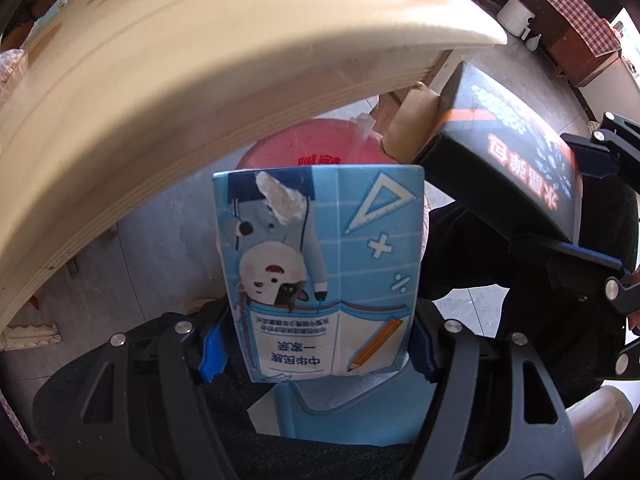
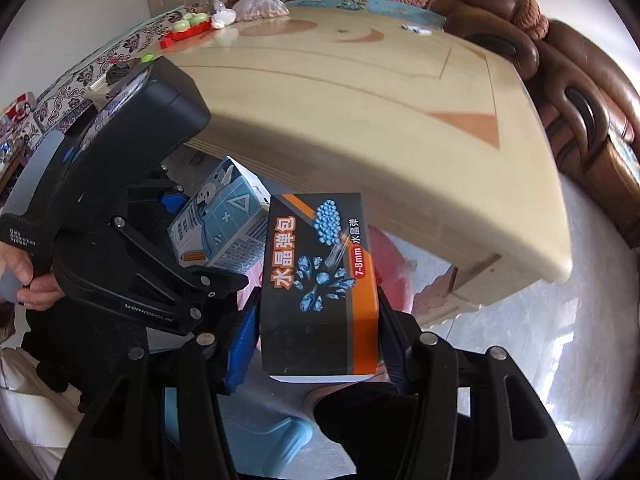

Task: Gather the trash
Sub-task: 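Carry the notebook box with the left tool while the right tool carries the black box over the bin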

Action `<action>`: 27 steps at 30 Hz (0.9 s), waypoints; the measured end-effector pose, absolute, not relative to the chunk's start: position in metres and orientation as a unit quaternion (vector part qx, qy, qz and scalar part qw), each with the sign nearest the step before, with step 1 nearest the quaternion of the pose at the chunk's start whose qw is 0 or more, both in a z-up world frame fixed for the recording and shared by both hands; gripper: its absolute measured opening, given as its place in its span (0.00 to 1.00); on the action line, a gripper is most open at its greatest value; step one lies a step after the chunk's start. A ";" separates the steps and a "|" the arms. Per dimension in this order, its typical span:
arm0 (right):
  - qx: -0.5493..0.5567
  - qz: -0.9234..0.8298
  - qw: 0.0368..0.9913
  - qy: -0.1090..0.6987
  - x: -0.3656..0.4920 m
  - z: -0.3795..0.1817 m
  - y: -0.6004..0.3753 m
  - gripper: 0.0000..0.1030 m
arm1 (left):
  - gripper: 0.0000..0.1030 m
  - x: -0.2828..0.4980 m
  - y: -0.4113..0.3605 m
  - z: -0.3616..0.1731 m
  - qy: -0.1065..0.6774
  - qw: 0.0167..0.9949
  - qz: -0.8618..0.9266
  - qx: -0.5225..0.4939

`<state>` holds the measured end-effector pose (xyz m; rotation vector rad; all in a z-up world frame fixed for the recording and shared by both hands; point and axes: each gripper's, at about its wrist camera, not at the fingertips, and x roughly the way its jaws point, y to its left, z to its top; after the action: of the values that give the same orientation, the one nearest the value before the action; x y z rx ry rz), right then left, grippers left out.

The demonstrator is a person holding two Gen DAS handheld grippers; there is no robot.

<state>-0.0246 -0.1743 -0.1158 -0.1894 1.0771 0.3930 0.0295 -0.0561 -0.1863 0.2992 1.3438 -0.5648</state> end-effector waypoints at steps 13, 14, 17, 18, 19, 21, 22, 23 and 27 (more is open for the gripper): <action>-0.063 0.142 0.818 0.553 0.001 -0.191 -0.180 0.51 | 0.67 0.048 -0.067 -0.260 0.657 0.703 -0.241 0.126; -0.056 0.140 0.816 0.558 0.002 -0.197 -0.182 0.51 | 0.67 0.049 -0.068 -0.267 0.662 0.700 -0.239 0.123; -0.029 0.133 0.807 0.575 0.011 -0.218 -0.186 0.51 | 0.67 0.052 -0.069 -0.283 0.673 0.692 -0.230 0.120; -0.027 0.132 0.804 0.579 0.014 -0.224 -0.186 0.51 | 0.67 0.054 -0.069 -0.289 0.677 0.690 -0.228 0.117; -0.027 0.130 0.801 0.584 0.016 -0.230 -0.185 0.51 | 0.67 0.056 -0.069 -0.293 0.680 0.688 -0.226 0.114; -0.026 0.131 0.796 0.590 0.019 -0.237 -0.185 0.51 | 0.67 0.060 -0.069 -0.302 0.690 0.680 -0.225 0.105; -0.026 0.131 0.794 0.594 0.021 -0.241 -0.185 0.51 | 0.67 0.061 -0.069 -0.306 0.694 0.676 -0.225 0.104; -0.026 0.131 0.791 0.597 0.024 -0.245 -0.185 0.51 | 0.67 0.063 -0.069 -0.310 0.697 0.673 -0.224 0.103; -0.020 0.124 0.780 0.612 0.032 -0.261 -0.191 0.51 | 0.67 0.065 -0.074 -0.331 0.716 0.656 -0.221 0.089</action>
<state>0.0320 -0.1908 -0.2606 -0.0441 1.3230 0.2682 0.0645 -0.0743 -0.3311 0.2020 1.6233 -0.5001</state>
